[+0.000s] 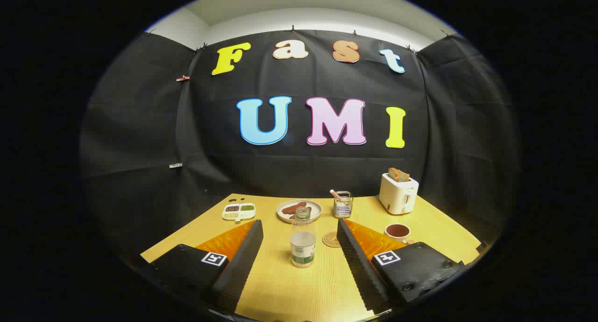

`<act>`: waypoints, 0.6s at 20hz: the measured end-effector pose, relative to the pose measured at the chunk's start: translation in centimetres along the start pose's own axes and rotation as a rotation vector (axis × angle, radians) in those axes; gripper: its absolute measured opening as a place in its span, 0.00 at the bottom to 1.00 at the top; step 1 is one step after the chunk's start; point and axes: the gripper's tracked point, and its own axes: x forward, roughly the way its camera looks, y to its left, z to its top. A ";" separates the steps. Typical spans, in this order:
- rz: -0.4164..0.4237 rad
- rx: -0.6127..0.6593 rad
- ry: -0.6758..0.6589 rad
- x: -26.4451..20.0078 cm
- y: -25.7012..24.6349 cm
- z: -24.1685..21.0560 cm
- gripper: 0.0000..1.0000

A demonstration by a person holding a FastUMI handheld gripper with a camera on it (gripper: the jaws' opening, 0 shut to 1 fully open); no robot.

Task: Take the bottle from table, then pour the juice into the cup, finally place the bottle on the coaster

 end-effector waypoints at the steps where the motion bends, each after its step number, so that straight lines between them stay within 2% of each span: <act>1: 0.002 0.002 0.003 -0.1 0.0 -0.2 0.98; 12: -0.045 -0.005 0.043 0.7 -1.0 -2.4 0.98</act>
